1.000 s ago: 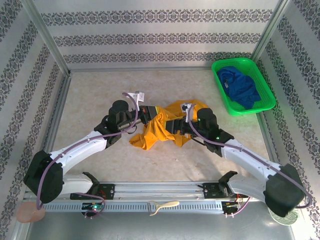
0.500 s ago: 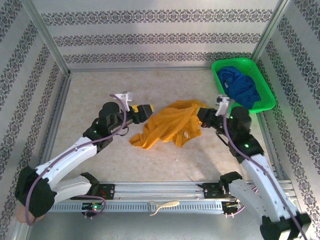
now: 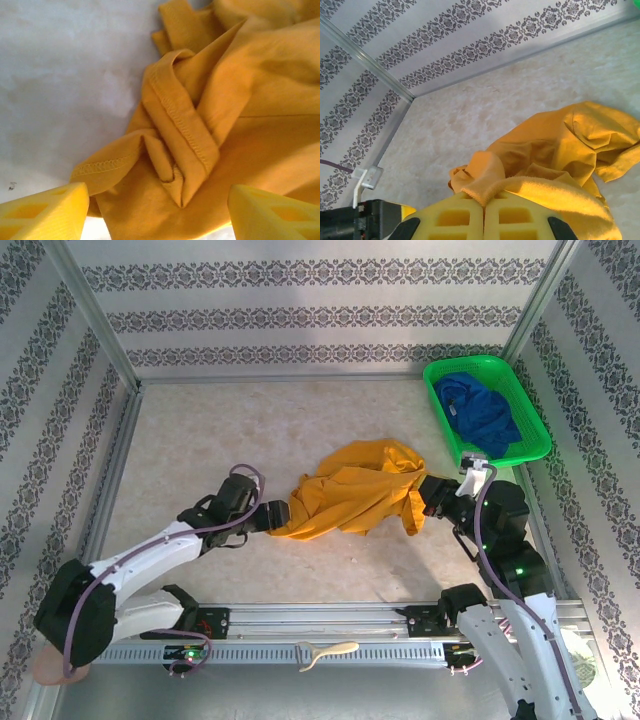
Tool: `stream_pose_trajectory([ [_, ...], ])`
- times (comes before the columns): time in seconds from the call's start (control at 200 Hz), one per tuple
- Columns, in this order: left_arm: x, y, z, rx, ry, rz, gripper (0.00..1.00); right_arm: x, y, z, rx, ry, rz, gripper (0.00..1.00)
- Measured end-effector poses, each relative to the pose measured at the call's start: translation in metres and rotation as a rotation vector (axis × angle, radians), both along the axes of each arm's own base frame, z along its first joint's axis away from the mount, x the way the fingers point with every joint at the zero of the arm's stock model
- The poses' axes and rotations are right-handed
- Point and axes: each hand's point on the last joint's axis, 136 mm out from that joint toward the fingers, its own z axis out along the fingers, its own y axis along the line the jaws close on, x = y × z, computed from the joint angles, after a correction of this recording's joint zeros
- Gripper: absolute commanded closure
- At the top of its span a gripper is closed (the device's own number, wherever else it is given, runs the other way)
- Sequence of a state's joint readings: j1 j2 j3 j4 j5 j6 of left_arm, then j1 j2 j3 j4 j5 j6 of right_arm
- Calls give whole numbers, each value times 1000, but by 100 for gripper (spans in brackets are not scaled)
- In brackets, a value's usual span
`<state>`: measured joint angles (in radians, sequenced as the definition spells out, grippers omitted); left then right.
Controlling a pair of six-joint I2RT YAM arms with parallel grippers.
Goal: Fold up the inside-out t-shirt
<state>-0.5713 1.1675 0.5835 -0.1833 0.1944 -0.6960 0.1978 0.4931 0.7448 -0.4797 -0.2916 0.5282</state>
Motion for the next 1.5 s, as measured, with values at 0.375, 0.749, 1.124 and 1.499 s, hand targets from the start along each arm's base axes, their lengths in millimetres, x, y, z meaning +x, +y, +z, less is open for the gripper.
stream_pose_trajectory([
  [0.375,11,-19,-47,178,87,-81,87,3,-1,-4,2,28,-9,100],
  [0.749,111,11,111,65,-214,89,100,57,-42,79,17,-65,-186,100],
  [1.124,99,105,312,-169,-631,309,100,71,-47,161,111,-226,-169,100],
  [1.499,113,117,368,-189,-677,325,100,93,-32,223,153,-301,-65,100],
])
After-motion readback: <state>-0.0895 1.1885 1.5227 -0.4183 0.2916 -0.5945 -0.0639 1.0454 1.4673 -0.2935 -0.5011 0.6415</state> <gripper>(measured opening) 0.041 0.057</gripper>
